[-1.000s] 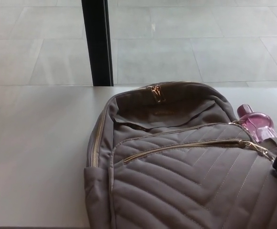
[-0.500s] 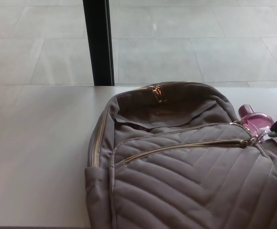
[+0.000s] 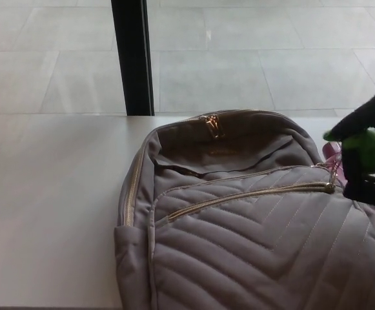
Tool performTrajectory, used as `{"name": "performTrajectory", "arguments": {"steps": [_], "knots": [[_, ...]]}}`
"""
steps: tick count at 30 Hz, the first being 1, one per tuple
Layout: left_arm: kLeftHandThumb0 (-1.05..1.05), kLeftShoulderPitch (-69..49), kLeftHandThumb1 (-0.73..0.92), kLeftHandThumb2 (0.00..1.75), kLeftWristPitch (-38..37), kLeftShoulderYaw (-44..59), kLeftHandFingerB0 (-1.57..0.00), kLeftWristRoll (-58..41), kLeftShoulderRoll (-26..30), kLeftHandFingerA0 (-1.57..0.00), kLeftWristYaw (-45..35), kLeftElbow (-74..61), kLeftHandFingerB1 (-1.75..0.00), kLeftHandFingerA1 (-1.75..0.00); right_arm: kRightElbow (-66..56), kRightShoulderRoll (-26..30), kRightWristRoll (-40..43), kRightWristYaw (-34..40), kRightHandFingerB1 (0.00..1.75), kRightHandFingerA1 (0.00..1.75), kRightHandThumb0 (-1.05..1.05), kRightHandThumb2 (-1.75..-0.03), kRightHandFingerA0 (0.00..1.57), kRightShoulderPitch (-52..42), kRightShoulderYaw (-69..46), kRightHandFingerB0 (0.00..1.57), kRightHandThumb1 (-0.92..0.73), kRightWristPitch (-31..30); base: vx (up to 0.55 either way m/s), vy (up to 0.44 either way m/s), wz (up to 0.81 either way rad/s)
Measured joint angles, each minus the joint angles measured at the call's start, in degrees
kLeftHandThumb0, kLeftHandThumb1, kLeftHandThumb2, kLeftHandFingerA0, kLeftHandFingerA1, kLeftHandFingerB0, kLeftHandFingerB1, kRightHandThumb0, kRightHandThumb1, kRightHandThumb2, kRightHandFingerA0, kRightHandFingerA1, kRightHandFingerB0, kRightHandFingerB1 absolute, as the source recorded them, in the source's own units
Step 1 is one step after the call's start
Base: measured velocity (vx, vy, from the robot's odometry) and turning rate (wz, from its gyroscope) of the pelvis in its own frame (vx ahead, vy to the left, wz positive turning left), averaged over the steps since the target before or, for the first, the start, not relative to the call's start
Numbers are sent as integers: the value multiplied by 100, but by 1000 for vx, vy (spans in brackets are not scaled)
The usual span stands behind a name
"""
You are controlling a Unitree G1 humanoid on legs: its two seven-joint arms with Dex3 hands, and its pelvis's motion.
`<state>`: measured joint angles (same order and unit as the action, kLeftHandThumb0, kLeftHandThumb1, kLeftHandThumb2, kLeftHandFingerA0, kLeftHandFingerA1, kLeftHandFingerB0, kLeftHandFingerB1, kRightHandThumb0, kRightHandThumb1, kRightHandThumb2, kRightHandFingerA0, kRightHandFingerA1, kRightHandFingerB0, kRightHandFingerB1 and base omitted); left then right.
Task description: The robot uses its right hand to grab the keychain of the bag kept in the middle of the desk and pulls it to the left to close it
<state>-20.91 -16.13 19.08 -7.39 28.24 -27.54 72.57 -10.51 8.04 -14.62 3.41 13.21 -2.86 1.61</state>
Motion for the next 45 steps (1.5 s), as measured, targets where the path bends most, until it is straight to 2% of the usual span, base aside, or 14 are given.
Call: {"name": "performTrajectory", "arguments": {"steps": [7, 8, 10, 14, 25, 30, 31, 32, 34, 35, 38, 40, 44, 45], "knots": [[-84, -7, 43, 88, -52, -99, -51, 27, 79, -68, -39, -34, -86, -106, 357, -220, -153, 11, 152, 172, -11, -120, 88, 254, 635, 74, -54, -49, 0, 0, 0], [-90, 4, 38, 109, -67, -119, -49, 33, 87, -72, -42, -35, -82, -100, 436, -251, -188, 11, 150, 169, -11, -125, 91, 288, 746, 77, -51, -53, 0, 0, 0], [-90, 24, 44, 88, -85, -154, -47, 40, 100, -63, -44, -35, -86, -103, 575, -334, -249, 14, 158, 175, -20, -120, 91, 347, 935, 73, -54, -60, 0, 0, 0], [-83, 108, 33, 97, -88, -114, -56, 27, 101, -76, -89, -15, -87, -106, 773, -729, -374, 57, 161, 175, -20, -126, 93, 469, 1391, 75, -50, -195, 0, 0, 0], [-81, 212, 43, 87, -76, -56, -40, 10, 98, -69, -171, -36, -86, -112, 1572, -1387, -642, 258, 168, 175, -18, -113, 88, 898, 2073, 72, -59, -359, 0, 0, 0], [-83, 240, 30, 101, -27, 8, -44, -20, 82, -70, -180, -71, -82, -102, 2179, -1683, -748, 335, 168, 175, -15, -130, 89, 1387, 2343, 71, -48, -367, 0, 0, 0], [-82, 255, 37, 87, -20, 31, -38, -34, 69, -63, -193, -79, -89, -114, 2314, -1785, -758, 353, 165, 175, -18, -128, 90, 1495, 2395, 73, -50, -367, 0, 0, 0], [-83, 261, 31, 102, -9, 44, -37, -44, 57, -66, -201, -85, -79, -100, 2393, -1844, -763, 360, 166, 175, -22, -127, 93, 1550, 2426, 74, -51, -368, 0, 0, 0], [-82, 275, 39, 88, 23, 55, -33, -54, 34, -58, -204, -100, -88, -112, 2604, -1996, -774, 376, 164, 175, -25, -118, 93, 1700, 2496, 76, -54, -369, 0, 0, 0], [-89, 279, 40, 109, 24, 53, -34, -54, 29, -65, -204, -108, -76, -97, 2681, -2049, -779, 384, 173, 175, -24, -132, 94, 1746, 2518, 72, -45, -370, 0, 0, 0], [-83, 341, 48, 86, 19, -64, -37, -23, 21, -57, -197, -125, -80, -99, 3008, -2141, -811, 450, 161, 175, -24, -138, 98, 1890, 2734, 78, -42, -416, 0, 0, 0], [-90, 345, 40, 106, 14, -116, -33, -9, 21, -65, -194, -132, -73, -92, 3125, -2141, -828, 473, 168, 175, -23, -132, 93, 1890, 2868, 77, -43, -468, 0, 0, 0], [-91, 360, 52, 80, 13, -214, -40, 19, 20, -59, -175, -131, -80, -96, 3300, -2141, -859, 545, 155, 175, -14, -111, 83, 1890, 3105, 73, -59, -529, 0, 0, 0], [-90, 370, 40, 102, 12, -243, -41, 28, 20, -62, -165, -131, -77, -92, 3332, -2141, -862, 561, 152, 175, -3, -119, 82, 1890, 3191, 69, -52, -547, 0, 0, 0]]}}
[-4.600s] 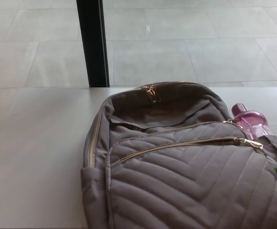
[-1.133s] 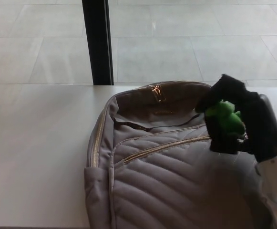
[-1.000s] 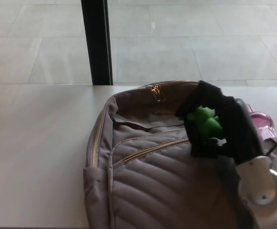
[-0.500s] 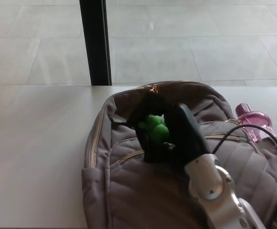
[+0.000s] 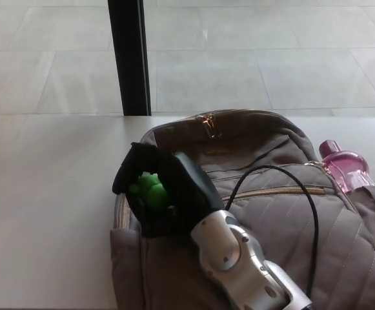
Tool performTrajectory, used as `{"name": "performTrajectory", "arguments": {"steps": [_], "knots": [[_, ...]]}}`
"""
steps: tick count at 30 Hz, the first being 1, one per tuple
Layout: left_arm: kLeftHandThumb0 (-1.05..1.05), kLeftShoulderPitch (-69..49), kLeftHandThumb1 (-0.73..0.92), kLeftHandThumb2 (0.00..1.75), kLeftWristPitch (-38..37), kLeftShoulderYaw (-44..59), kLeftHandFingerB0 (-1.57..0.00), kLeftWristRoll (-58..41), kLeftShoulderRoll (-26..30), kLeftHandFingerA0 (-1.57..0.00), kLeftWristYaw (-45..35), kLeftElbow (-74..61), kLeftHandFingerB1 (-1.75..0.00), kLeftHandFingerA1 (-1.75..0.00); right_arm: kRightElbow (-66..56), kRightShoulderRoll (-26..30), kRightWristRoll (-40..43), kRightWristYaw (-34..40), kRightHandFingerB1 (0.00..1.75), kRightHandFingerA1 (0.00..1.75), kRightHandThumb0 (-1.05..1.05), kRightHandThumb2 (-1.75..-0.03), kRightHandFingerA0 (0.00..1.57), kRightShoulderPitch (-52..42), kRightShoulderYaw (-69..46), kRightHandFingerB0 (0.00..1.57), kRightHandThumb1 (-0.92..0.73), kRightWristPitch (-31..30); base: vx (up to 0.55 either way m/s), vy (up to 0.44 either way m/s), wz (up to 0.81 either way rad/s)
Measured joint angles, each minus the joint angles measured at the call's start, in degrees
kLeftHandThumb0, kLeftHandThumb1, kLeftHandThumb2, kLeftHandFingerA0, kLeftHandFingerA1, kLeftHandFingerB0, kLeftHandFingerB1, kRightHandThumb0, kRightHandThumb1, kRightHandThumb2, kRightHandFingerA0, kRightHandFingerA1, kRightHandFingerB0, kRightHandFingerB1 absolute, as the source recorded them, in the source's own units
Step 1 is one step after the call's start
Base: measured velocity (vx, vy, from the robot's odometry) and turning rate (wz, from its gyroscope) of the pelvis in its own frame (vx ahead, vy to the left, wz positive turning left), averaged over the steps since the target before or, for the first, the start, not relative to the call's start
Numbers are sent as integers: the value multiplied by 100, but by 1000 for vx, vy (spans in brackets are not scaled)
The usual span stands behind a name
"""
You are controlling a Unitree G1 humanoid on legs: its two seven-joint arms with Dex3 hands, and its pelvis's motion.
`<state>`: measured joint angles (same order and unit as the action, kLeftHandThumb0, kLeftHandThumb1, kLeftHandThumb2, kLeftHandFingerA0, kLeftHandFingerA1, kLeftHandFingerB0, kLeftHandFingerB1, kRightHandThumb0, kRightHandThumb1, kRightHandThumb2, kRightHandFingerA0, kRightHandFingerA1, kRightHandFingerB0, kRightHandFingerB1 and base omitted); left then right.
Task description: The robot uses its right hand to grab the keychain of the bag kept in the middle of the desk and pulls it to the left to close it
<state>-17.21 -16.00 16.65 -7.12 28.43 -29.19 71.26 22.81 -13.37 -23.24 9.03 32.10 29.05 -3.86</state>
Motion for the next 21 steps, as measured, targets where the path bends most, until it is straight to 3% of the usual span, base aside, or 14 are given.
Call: {"name": "performTrajectory", "arguments": {"steps": [2, 3, 8, 9, 10, 11, 12, 13, 14, 15, 16, 19, 20, 21], "knots": [[-88, 13, 38, 103, 0, -31, -42, 6, -1, -63, 14, 0, -78, -93, 61, -1, -3, 29, 161, 175, -14, -124, 93, -6, 134, 79, -50, -11, 0, 0, 0], [-86, 28, 47, 89, 0, -48, -45, 10, -2, -59, 21, 0, -82, -96, 101, -2, -3, 44, 165, 175, -14, -131, 98, -8, 237, 81, -47, -11, 0, 0, 0], [-89, 85, 53, 84, 0, -116, -40, 14, -14, -61, 28, -17, -87, -108, 235, -4, -4, 137, 166, 175, -18, -135, 97, -20, 661, 76, -47, 16, 0, 0, 0], [-94, 93, 51, 85, 0, -130, -43, 14, -16, -66, 27, -20, -84, -106, 264, -4, -4, 162, 165, 175, -17, -134, 96, -25, 753, 76, -47, 32, 0, 0, 0], [-91, 96, 42, 110, 0, -142, -47, 14, -17, -72, 24, -21, -81, -101, 283, -5, -5, 181, 166, 175, -19, -136, 96, -32, 818, 76, -46, 42, 0, 0, 0], [-91, 102, 42, 110, 0, -159, -47, 14, -19, -72, 20, -24, -81, -101, 314, -5, -4, 205, 166, 175, -19, -136, 96, -41, 902, 76, -46, 54, 0, 0, 0], [-90, 109, 41, 109, 0, -169, -45, 14, -23, -72, 19, -26, -80, -100, 336, -5, -3, 223, 167, 175, -17, -134, 96, -50, 967, 76, -47, 71, 0, 0, 0], [-90, 115, 49, 82, 0, -176, -42, 14, -31, -68, 19, -29, -85, -107, 357, -5, -2, 243, 168, 175, -19, -132, 95, -62, 1031, 74, -48, 88, 0, 0, 0], [-90, 120, 38, 100, 0, -183, -38, 14, -44, -71, 19, -35, -79, -99, 372, -5, -1, 270, 166, 175, -20, -128, 94, -69, 1097, 74, -52, 105, 0, 0, 0], [-90, 124, 38, 100, 0, -189, -38, 14, -55, -71, 19, -39, -79, -99, 381, -6, 1, 286, 166, 175, -20, -128, 94, -71, 1136, 74, -52, 119, 0, 0, 0], [-90, 130, 50, 81, 0, -196, -37, 14, -70, -64, 20, -41, -87, -104, 389, -6, 3, 303, 168, 175, -23, -126, 93, -72, 1174, 72, -53, 137, 0, 0, 0], [-87, 148, 44, 82, 0, -223, -51, 14, -122, -74, 23, -40, -87, -104, 408, -6, 11, 347, 165, 175, -23, -121, 92, -72, 1286, 74, -55, 183, 0, 0, 0], [-86, 162, 34, 98, 0, -233, -52, 14, -135, -72, 27, -40, -82, -97, 417, -7, 17, 359, 164, 175, -22, -109, 87, -71, 1330, 72, -61, 215, 0, 0, 0], [-86, 174, 34, 98, 0, -241, -52, 14, -145, -72, 31, -40, -82, -97, 423, -7, 21, 365, 164, 175, -22, -109, 87, -71, 1362, 72, -61, 234, 0, 0, 0]]}}
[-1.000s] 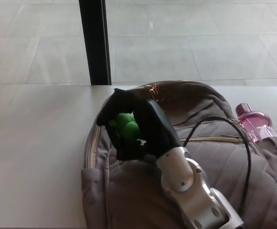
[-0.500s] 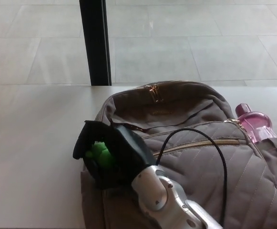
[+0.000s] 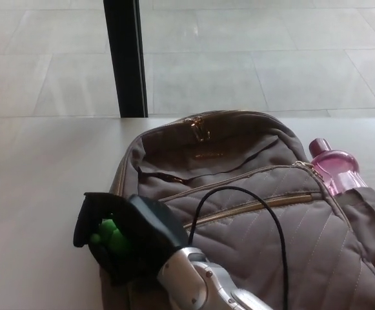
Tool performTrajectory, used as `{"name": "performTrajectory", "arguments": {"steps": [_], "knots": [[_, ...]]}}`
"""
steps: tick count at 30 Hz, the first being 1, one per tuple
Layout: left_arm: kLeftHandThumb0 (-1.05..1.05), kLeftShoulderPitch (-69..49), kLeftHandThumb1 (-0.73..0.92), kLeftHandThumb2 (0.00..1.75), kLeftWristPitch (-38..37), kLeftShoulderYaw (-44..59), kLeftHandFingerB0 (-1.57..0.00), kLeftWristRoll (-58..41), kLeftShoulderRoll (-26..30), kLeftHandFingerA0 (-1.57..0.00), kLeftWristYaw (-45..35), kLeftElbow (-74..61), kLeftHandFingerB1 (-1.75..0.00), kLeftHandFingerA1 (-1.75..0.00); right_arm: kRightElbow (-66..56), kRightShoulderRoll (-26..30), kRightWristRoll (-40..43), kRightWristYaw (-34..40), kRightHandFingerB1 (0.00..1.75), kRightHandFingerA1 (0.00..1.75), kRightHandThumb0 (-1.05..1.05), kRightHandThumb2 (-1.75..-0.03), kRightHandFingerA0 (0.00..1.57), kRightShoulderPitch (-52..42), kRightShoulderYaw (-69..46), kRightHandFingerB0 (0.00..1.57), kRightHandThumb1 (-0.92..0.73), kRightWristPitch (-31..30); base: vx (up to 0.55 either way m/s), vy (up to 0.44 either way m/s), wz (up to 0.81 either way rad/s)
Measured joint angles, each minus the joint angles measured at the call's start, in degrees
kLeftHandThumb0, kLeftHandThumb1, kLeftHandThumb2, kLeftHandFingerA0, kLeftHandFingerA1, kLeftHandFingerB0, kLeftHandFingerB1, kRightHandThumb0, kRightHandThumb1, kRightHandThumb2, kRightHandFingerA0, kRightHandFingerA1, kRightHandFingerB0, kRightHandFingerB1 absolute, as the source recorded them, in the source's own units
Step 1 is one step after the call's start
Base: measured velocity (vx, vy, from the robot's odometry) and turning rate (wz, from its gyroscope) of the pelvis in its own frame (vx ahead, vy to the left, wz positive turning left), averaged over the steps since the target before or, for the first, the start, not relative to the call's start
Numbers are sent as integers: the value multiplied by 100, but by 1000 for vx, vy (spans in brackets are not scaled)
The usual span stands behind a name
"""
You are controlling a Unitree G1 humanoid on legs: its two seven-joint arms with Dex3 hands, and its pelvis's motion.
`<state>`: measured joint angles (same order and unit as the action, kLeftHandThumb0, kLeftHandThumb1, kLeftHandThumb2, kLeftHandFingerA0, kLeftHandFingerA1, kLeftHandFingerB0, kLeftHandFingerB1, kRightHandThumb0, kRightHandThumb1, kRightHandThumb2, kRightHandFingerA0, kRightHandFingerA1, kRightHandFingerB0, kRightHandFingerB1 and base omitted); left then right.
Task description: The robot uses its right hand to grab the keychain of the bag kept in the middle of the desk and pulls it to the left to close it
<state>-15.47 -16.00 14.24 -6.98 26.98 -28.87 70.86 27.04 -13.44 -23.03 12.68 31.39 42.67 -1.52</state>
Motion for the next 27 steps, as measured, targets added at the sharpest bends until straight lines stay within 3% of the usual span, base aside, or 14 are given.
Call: {"name": "performTrajectory", "arguments": {"steps": [2, 4, 5, 7, 8, 9, 10, 11, 19, 20, 23, 25, 26, 27], "knots": [[-79, 28, 38, 89, 0, -9, -50, 0, -25, -68, 9, 0, -82, -98, -1, 0, 14, 11, 154, 167, -20, -105, 85, -2, 86, 72, -64, 28, 0, 0, 0], [-82, 51, 38, 102, 0, -12, -52, -1, -51, -73, 23, -3, -79, -94, -21, 0, 38, 14, 80, 162, -14, -86, 77, -7, 181, 67, -74, 54, 0, 0, 0], [-82, 58, 38, 102, 0, -13, -52, -1, -59, -73, 31, -3, -79, -94, -28, 0, 48, 14, 80, 162, -14, -86, 77, -8, 206, 67, -74, 63, 0, 0, 0], [-86, 73, 34, 98, 0, -18, -52, 0, -82, -72, 53, -2, -84, -98, -65, 0, 72, 2, 40, 91, -41, -62, 67, 20, 259, 28, -75, 76, 0, 0, 0], [-84, 75, 43, 84, -1, -22, -50, 0, -93, -67, 60, -4, -87, -101, -107, 0, 77, -40, 20, 58, -76, -96, 8, 33, 315, 0, -60, 44, 0, 0, 0], [-79, 73, 43, 84, -1, -24, -52, 0, -105, -67, 66, -6, -85, -100, -199, 8, 66, -115, 13, 20, -98, -104, 0, 48, 363, 0, -66, -31, 0, 0, 0], [-79, 75, 43, 84, -1, -25, -52, 0, -119, -67, 72, -8, -85, -100, -300, 19, 49, -205, 13, 20, -98, -104, 0, 82, 406, 0, -66, -112, 0, 0, 0], [-72, 79, 40, 88, -1, -25, -51, -1, -131, -70, 76, -10, -85, -102, -371, 24, 34, -281, 0, 0, -92, -64, 0, 103, 441, 0, -77, -178, -20, -1, 8], [-81, 48, 44, 80, -1, -37, -52, -1, -211, -68, 110, -1, -83, -97, -1116, 489, -173, -921, 0, 0, -105, -69, 0, 589, 424, 0, -91, -718, 0, 0, 0], [-86, 38, 45, 80, -1, -37, -51, -1, -211, -68, 110, -2, -83, -97, -1235, 629, -195, -1003, 0, 21, -105, -115, 0, 654, 388, 0, -73, -779, 0, 0, 0], [-87, 13, 32, 95, -1, -37, -47, -1, -213, -69, 113, -4, -79, -94, -1582, 1095, -248, -1228, 0, 22, -103, -116, 0, 796, 215, 0, -73, -926, 0, 0, 0], [-86, -5, 33, 96, 0, -35, -41, -1, -214, -66, 116, -3, -79, -95, -1882, 1495, -283, -1401, 0, 23, -104, -116, 0, 871, 38, 0, -75, -1022, 0, 0, 0], [-84, -11, 44, 79, 0, -35, -40, -1, -214, -62, 120, -2, -83, -100, -2030, 1716, -299, -1484, 0, 0, -105, -68, 0, 900, -68, 0, -92, -1066, 0, 0, 0], [-83, -19, 35, 97, 0, -34, -43, -1, -214, -66, 123, -1, -77, -93, -2158, 1895, -309, -1556, 0, 0, -105, -70, 0, 922, -164, 0, -92, -1106, 0, 0, 0]]}}
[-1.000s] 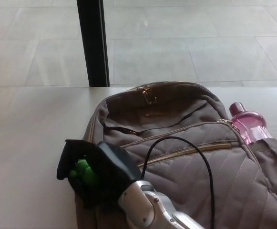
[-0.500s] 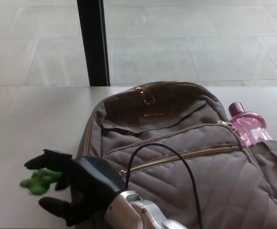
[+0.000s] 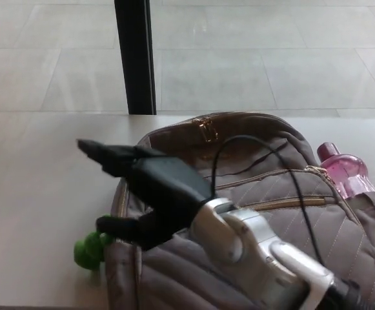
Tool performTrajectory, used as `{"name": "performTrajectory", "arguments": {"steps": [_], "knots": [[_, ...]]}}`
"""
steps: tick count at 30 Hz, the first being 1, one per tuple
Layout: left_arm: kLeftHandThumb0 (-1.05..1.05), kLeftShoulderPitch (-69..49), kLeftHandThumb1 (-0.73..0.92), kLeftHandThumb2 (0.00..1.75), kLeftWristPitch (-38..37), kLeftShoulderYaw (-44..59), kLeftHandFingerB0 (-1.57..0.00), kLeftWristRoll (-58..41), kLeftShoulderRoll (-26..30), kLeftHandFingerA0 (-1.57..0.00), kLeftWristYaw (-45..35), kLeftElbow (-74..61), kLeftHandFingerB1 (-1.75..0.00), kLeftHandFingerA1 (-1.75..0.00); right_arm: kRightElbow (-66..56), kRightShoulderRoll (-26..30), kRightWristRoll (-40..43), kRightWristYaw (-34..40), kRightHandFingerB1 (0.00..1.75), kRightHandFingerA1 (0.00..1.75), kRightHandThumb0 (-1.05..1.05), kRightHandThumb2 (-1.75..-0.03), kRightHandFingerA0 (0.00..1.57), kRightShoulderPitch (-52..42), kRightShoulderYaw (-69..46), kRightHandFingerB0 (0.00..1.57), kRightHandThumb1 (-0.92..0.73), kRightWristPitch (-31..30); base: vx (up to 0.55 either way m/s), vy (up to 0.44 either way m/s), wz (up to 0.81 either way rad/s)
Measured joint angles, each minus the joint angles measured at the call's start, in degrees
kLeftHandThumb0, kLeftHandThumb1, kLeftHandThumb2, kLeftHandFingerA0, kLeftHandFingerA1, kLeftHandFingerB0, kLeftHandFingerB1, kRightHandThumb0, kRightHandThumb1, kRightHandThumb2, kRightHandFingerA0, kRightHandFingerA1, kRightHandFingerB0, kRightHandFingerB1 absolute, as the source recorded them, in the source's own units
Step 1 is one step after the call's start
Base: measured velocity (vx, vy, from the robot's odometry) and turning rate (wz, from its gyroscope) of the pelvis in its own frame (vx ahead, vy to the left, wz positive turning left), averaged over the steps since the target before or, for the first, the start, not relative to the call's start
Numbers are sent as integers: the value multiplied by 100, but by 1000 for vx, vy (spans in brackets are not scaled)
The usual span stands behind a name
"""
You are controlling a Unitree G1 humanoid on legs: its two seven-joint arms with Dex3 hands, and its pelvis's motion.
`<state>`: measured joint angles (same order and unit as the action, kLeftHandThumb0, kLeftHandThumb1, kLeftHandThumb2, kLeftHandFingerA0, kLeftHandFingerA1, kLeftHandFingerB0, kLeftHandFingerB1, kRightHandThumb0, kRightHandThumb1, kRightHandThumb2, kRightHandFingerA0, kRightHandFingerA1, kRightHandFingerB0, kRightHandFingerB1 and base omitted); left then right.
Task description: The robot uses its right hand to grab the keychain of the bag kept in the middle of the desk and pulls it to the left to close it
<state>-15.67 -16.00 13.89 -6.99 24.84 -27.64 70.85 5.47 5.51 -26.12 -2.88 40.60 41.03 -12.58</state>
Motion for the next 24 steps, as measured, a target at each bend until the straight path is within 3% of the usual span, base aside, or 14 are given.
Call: {"name": "performTrajectory", "arguments": {"steps": [1, 2, 3, 5, 7, 8, 10, 12, 13, 17, 18, 19, 20, 24], "knots": [[-80, -8, 35, 95, 0, 0, -41, 0, 0, -61, 5, 0, -76, -92, -109, 155, -6, -59, 0, 22, -103, -114, 0, 11, -87, 0, -75, -33, 0, 0, 0], [-80, -21, 35, 95, 0, 0, -41, 0, 0, -61, 9, 3, -76, -92, -266, 366, -14, -143, 0, 22, -103, -114, 0, 27, -213, 0, -75, -82, 0, 0, 0], [-80, -29, 35, 96, 0, 2, -43, -1, 0, -65, 9, 4, -77, -93, -412, 563, -20, -230, 0, 0, -105, -71, 0, 37, -336, 0, -92, -126, 0, 0, 0], [-82, -38, 36, 98, 0, 3, -47, 0, 0, -70, 15, 7, -77, -92, -645, 900, -28, -380, 0, 0, -105, -71, 0, 46, -549, 0, -92, -197, 0, 0, 0], [-81, -46, 44, 82, 0, 0, -46, -1, 0, -64, 32, 16, -81, -96, -859, 1253, -26, -537, 0, 0, -104, -94, 0, 51, -790, 0, -92, -258, 0, 0, 0], [-81, -50, 35, 102, 0, 0, -46, -1, 0, -70, 36, 20, -77, -92, -944, 1429, -24, -614, 0, 0, -102, -102, 0, 52, -914, 0, -80, -283, 0, 0, 0], [-81, -57, 35, 102, 1, 4, -44, -1, 0, -70, 41, 37, -76, -93, -1114, 1895, 2, -799, 0, 0, -105, -73, 0, 52, -1263, 0, -92, -323, 0, 0, 0], [-70, -68, 28, 99, 1, 16, -48, -3, 0, -72, 42, 50, -81, -97, -1191, 2256, 48, -928, 0, 0, -101, -76, 0, 43, -1563, 0, -92, -350, 0, 0, 0], [-68, -74, 34, 89, 2, 33, -45, -5, -1, -68, 41, 64, -88, -108, -1222, 2500, 85, -1006, 3, 0, -100, -102, 0, 14, -1799, 0, -73, -362, 0, 0, 0], [-77, -77, 44, 85, 2, 49, -49, -6, -5, -72, 47, 89, -84, -100, -1232, 3084, 198, -1156, 20, 0, -93, -88, 0, -277, -2538, 0, -85, -366, 0, 0, 0], [-78, -81, 44, 84, 2, 48, -49, -6, -5, -70, 49, 95, -84, -99, -1232, 3193, 216, -1187, 9, 23, -96, -114, 0, -370, -2710, 1, -77, -365, 0, 0, 0], [-77, -81, 34, 102, 2, 47, -52, -5, -6, -74, 50, 98, -80, -94, -1232, 3282, 235, -1214, 24, 0, -99, -73, 0, -460, -2862, 0, -92, -363, 0, 0, 0], [-77, -82, 44, 90, 2, 46, -54, -4, -7, -72, 51, 100, -82, -96, -1221, 3416, 270, -1247, 29, 30, -105, -120, 0, -619, -3114, 0, -74, -360, 0, 0, 0], [-83, -93, 46, 81, 1, 46, -50, -5, -10, -65, 55, 101, -83, -97, -1101, 3711, 359, -1300, 27, 29, -105, -120, 0, -1219, -3796, 0, -72, -309, 0, 0, 0]]}}
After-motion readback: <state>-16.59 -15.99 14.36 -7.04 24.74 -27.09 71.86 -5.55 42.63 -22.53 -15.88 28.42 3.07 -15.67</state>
